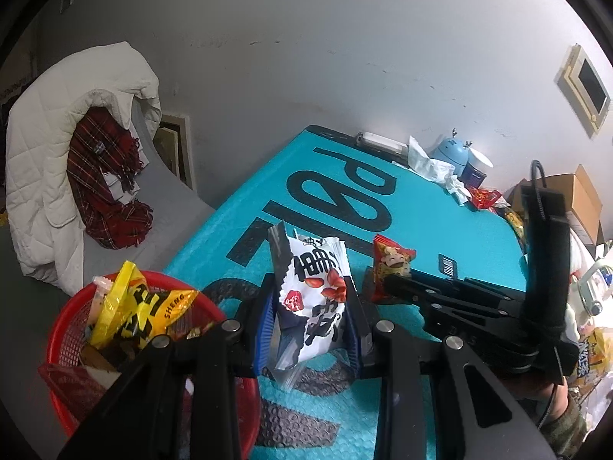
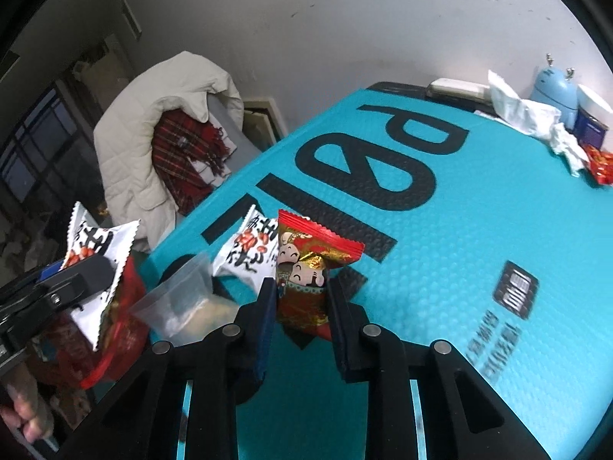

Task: Organize snacks
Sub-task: 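Carry both held packets over the red basket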

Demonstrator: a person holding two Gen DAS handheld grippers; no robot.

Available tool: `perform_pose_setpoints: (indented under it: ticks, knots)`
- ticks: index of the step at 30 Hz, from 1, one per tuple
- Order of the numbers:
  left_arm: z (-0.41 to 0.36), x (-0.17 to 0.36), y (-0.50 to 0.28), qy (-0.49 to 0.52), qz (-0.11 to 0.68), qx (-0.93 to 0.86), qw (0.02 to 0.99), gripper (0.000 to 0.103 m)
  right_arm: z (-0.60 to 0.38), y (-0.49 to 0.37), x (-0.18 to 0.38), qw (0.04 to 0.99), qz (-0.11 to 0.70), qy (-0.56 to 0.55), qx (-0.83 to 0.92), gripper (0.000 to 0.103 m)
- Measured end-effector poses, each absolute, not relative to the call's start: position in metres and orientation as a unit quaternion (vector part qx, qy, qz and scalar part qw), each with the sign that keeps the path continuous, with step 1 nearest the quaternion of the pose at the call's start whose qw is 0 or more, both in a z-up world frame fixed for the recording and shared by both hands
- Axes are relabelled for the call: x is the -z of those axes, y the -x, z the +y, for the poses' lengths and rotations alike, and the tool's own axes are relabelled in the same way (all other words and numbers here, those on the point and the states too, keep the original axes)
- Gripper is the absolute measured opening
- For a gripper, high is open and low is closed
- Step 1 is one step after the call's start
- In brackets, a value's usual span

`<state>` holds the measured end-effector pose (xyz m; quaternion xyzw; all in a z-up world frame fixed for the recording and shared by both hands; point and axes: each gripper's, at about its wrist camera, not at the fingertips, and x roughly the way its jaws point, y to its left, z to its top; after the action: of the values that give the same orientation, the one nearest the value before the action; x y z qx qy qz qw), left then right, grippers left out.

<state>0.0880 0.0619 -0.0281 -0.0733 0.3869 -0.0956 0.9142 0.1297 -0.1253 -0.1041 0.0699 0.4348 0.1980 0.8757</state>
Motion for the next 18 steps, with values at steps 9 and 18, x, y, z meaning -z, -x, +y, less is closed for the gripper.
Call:
perform_pose_setpoints:
  ticks: [9,18]
  knots:
    - [0.054,0.022,-0.059,0.075,0.379,0.104,0.916,0.031,-0.137,-0.08,0.082,0.884,0.42,-0.072,-0.193,0.026]
    - [0.048,0.02,-0.028,0.076,0.377,0.114,0.916,0.031,-0.143,-0.031,0.073,0.887,0.409,-0.079,-0.201,0.026]
